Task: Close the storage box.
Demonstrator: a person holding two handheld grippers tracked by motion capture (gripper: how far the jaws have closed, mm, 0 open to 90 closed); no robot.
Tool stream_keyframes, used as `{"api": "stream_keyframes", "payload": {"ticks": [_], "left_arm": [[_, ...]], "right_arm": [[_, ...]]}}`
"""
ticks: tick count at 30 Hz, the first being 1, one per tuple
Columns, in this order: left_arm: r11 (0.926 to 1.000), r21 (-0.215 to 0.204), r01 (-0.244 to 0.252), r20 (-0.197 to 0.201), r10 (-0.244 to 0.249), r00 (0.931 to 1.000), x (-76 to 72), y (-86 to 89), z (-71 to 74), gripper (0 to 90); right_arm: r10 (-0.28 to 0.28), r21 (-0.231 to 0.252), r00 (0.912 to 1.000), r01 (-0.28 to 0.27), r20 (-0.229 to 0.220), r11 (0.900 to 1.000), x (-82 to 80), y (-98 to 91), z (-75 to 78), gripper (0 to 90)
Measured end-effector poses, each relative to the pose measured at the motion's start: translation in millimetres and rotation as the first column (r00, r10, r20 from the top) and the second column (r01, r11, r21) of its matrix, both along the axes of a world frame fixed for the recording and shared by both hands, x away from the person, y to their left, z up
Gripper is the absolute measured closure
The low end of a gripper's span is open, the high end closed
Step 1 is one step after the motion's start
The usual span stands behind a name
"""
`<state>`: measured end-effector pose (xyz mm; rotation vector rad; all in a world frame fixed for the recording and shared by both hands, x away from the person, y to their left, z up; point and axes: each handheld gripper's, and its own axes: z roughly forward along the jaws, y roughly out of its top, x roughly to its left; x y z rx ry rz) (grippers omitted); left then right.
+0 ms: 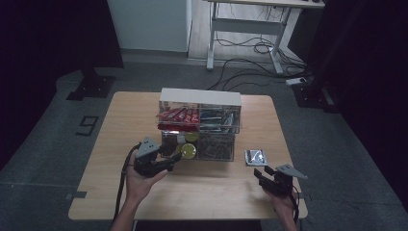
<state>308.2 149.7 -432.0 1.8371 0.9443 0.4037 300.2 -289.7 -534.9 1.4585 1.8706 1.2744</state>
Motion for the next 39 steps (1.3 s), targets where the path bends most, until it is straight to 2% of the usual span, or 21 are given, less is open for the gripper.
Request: {"api": "stream_keyframes", "payload": {"ticks": [6,13,16,21,25,39], "left_arm": [[0.9997,0.016,-0.02,-0.032,0.02,0.9993,-2.0,10.2,-26.7,37.9],[0.998,0.031,-0.055,-0.062,0.057,0.9965,-5.9,18.4,-50.3,37.9],[0.9958,0.065,-0.064,-0.083,0.069,0.9942,-5.6,19.6,-61.5,38.0],[0.9936,0.093,-0.065,-0.114,0.075,0.9906,-4.7,22.1,-74.8,38.2],[0.988,0.139,-0.067,-0.147,0.087,0.9852,-3.5,22.6,-87.0,38.1],[0.9849,0.149,-0.089,-0.168,0.113,0.9793,-0.2,27.0,-96.3,38.3]], "right_arm": [[0.045,-0.024,0.9989,-0.045,0.016,0.9987,-1.5,3.1,-1.5,43.8],[0.082,-0.035,0.9964,-0.081,0.022,0.9961,-3.3,5.8,-3.0,43.2],[0.088,-0.04,0.9959,-0.087,0.019,0.9954,-3.5,6.4,-4.5,42.9],[0.091,-0.052,0.9958,-0.091,0.007,0.9945,-3.1,7.1,-6.7,42.7],[0.086,-0.067,0.9962,-0.087,-0.008,0.994,-2.1,8.6,-8.8,42.5],[0.086,-0.08,0.9961,-0.087,-0.019,0.993,-0.7,7.1,-10.9,41.3]]}}
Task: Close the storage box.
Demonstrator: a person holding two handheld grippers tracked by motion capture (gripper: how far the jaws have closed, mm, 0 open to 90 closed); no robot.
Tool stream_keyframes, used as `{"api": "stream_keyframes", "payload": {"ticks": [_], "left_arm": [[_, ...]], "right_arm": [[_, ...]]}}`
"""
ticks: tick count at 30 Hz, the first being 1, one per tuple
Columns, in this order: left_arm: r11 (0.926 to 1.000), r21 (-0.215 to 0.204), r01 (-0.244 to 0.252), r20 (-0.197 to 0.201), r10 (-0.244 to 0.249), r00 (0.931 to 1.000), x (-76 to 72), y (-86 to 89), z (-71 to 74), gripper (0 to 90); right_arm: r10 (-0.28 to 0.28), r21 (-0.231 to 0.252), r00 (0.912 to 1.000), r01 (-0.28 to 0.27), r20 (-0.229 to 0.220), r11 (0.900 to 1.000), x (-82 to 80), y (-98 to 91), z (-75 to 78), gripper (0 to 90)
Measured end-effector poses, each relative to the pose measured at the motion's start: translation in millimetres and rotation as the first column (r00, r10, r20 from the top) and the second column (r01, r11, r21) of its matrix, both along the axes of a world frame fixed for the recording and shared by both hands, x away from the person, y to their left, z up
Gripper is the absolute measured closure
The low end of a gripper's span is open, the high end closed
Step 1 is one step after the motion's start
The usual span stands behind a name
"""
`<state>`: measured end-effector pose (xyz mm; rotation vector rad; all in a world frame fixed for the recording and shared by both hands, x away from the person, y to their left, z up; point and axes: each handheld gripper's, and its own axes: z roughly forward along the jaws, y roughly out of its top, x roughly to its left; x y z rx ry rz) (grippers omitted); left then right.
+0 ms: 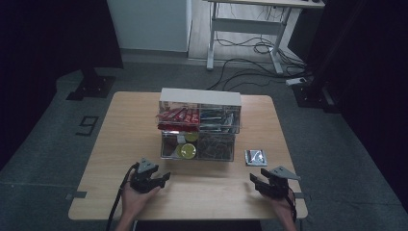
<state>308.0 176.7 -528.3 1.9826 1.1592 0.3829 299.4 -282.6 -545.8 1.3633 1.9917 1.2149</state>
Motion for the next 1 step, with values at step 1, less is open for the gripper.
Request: {"api": "stream_keyframes", "payload": {"ticks": [1], "left_arm": [[1.0,-0.001,-0.002,0.002,0.002,1.0,0.3,0.0,-0.5,38.1]], "right_arm": [[-0.001,-0.002,1.0,0.001,-0.001,1.0,0.1,0.0,-0.2,41.0]]}}
